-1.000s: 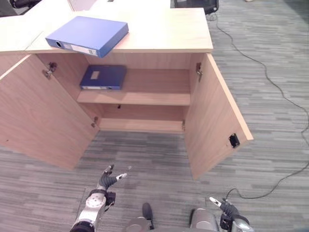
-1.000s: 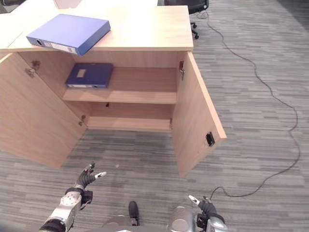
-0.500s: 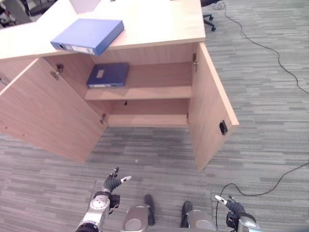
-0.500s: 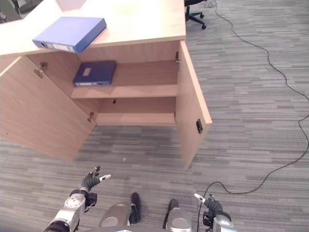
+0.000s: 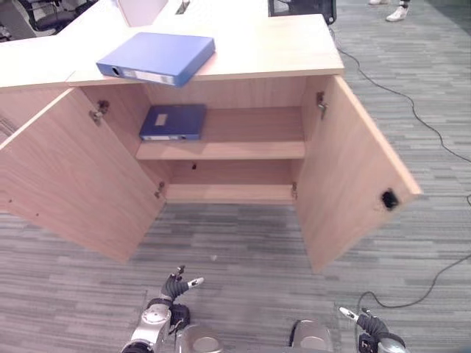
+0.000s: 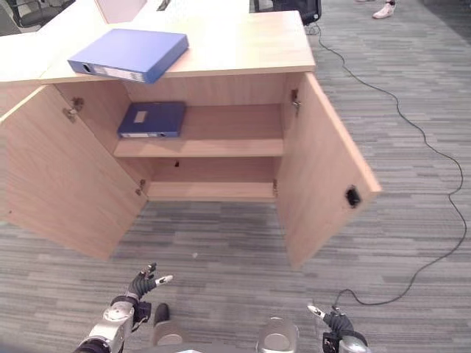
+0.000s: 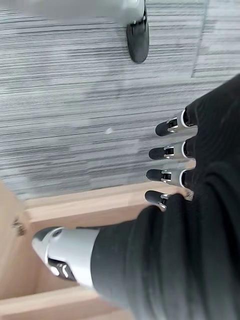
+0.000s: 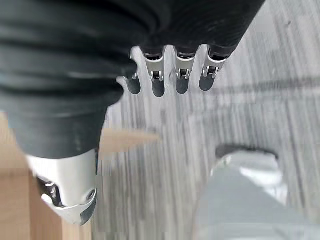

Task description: Put the empty folder in the office cabinet

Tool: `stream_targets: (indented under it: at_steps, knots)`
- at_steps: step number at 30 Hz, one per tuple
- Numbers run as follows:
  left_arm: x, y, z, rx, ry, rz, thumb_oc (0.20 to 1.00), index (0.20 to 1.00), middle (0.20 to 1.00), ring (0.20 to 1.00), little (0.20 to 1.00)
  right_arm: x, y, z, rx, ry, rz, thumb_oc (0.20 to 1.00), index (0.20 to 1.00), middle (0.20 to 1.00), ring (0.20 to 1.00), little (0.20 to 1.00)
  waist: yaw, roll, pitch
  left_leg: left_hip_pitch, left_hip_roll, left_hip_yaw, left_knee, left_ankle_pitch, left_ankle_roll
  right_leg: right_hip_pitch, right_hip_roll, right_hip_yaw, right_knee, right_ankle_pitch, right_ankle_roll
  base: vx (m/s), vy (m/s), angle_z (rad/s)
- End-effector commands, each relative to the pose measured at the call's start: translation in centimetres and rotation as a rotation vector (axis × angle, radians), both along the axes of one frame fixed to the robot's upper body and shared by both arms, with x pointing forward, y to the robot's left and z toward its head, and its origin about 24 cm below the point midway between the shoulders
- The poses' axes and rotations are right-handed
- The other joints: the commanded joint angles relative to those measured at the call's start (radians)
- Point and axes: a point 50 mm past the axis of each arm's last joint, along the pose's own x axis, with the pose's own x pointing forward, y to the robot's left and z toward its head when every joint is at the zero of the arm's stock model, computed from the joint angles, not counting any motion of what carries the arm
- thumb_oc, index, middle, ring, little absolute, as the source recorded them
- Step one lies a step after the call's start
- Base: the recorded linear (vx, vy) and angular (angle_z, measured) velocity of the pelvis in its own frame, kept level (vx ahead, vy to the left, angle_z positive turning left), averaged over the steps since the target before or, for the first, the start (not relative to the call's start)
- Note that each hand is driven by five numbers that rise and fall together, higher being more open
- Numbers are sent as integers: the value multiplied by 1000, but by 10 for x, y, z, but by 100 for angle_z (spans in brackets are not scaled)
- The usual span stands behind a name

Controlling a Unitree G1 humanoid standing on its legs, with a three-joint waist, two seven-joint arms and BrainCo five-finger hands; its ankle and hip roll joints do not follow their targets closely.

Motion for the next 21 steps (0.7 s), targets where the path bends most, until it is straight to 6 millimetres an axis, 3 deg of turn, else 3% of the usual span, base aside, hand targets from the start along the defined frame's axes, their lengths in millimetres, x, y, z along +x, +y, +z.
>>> stream_targets:
  at_steps: [1, 4, 5, 6, 8, 9, 10, 11, 12, 13, 14, 15, 17, 19, 20, 21]
  knots:
    - [25, 12, 23, 37, -148, -15, 1000, 1000, 1000, 1000, 1000, 12, 16, -3, 35, -20, 33, 1000, 1000, 1000, 1000, 1000, 24, -64, -1, -32, -21, 10, -23, -3, -1, 156, -100, 120, -183, 46, 65, 210, 542, 45]
    - [31, 13, 26, 54, -151, -47, 1000, 1000, 1000, 1000, 1000, 16, 25, -6, 64, -30, 23, 1000, 1000, 1000, 1000, 1000, 32, -94, -15, -9, -92, 53, -57, -52, 36, 137, -162, 114, -198, 239, 72, 127, 401, 39]
    - [31, 13, 26, 55, -151, -47, 1000, 1000, 1000, 1000, 1000, 16, 25, -6, 65, -31, 23, 1000, 1000, 1000, 1000, 1000, 34, -97, -16, -9, -94, 56, -56, -52, 38, 136, -164, 116, -200, 241, 72, 108, 467, 1]
    - [35, 15, 30, 65, -164, -69, 1000, 1000, 1000, 1000, 1000, 24, 34, -6, 85, -51, 42, 1000, 1000, 1000, 1000, 1000, 36, -107, -12, 18, -146, 75, -74, -80, 80, 102, -197, 125, -164, 356, 72, 104, 444, -10]
    - [36, 19, 32, 67, -173, -63, 1000, 1000, 1000, 1000, 1000, 33, 40, -4, 99, -80, 60, 1000, 1000, 1000, 1000, 1000, 46, -106, 6, 45, -180, 95, -78, -96, 115, 56, -225, 110, -90, 445, 56, 86, 523, -13]
    - [36, 21, 33, 70, -171, -62, 1000, 1000, 1000, 1000, 1000, 38, 43, -3, 109, -97, 61, 1000, 1000, 1000, 1000, 1000, 52, -98, 13, 58, -195, 105, -85, -103, 134, 37, -235, 67, -56, 446, 44, 60, 475, -21]
    - [34, 23, 33, 75, -164, -62, 1000, 1000, 1000, 1000, 1000, 41, 45, -2, 115, -109, 61, 1000, 1000, 1000, 1000, 1000, 53, -91, 21, 76, -207, 117, -98, -109, 147, 31, -221, 34, -21, 406, 37, 41, 311, -26]
    - [34, 23, 33, 75, -164, -62, 1000, 1000, 1000, 1000, 1000, 41, 45, -2, 115, -110, 61, 1000, 1000, 1000, 1000, 1000, 52, -91, 20, 73, -207, 116, -98, -106, 147, 30, -220, 32, -25, 410, 37, 74, 297, -23]
    - [32, 24, 32, 72, -155, -56, 1000, 1000, 1000, 1000, 1000, 42, 47, -2, 122, -117, 58, 1000, 1000, 1000, 1000, 1000, 51, -82, 21, 86, -218, 116, -105, -112, 160, 15, -184, 27, 5, 374, 29, 97, 266, -10]
    - [29, 25, 30, 68, -146, -46, 1000, 1000, 1000, 1000, 1000, 43, 48, -2, 127, -124, 55, 1000, 1000, 1000, 1000, 1000, 47, -75, 24, 100, -231, 115, -111, -116, 171, -3, -133, 37, 21, 334, 19, 256, 529, -3]
    - [25, 25, 27, 52, -134, -12, 1000, 1000, 1000, 1000, 1000, 47, 50, -1, 123, -123, 94, 1000, 1000, 1000, 1000, 1000, 35, -60, 39, 128, -269, 119, -109, -128, 195, -38, 57, 10, -24, 165, -24, 208, 392, -4]
    - [25, 25, 27, 52, -134, -12, 1000, 1000, 1000, 1000, 1000, 48, 50, 0, 123, -124, 94, 1000, 1000, 1000, 1000, 1000, 34, -58, 38, 125, -267, 119, -110, -126, 195, -38, 60, 8, -29, 169, -25, 177, 293, -10]
    - [24, 27, 25, 54, -121, 5, 1000, 1000, 1000, 1000, 1000, 48, 50, -1, 110, -112, 112, 1000, 1000, 1000, 1000, 1000, 41, -71, 44, 129, -299, 122, -106, -138, 197, -20, 121, -37, -127, 134, -41, 48, 54, 3]
    - [22, 21, 22, 35, -114, -9, 1000, 1000, 1000, 1000, 1000, 38, 46, -5, 95, -76, 106, 1000, 1000, 1000, 1000, 1000, 55, -84, 24, 124, -323, 139, -102, -147, 197, 37, 112, -97, -237, 131, -57, 55, 19, 18]
    - [22, 21, 22, 35, -113, -9, 1000, 1000, 1000, 1000, 1000, 38, 46, -4, 95, -76, 106, 1000, 1000, 1000, 1000, 1000, 56, -84, 24, 125, -322, 139, -102, -148, 196, 38, 113, -97, -239, 132, -57, 97, -30, 7]
    - [21, 19, 21, 32, -112, -7, 1000, 1000, 1000, 1000, 1000, 33, 42, -5, 85, -59, 97, 1000, 1000, 1000, 1000, 1000, 44, -81, 17, 131, -325, 146, -97, -148, 193, 56, 134, -24, -282, 143, -54, 92, -42, 6]
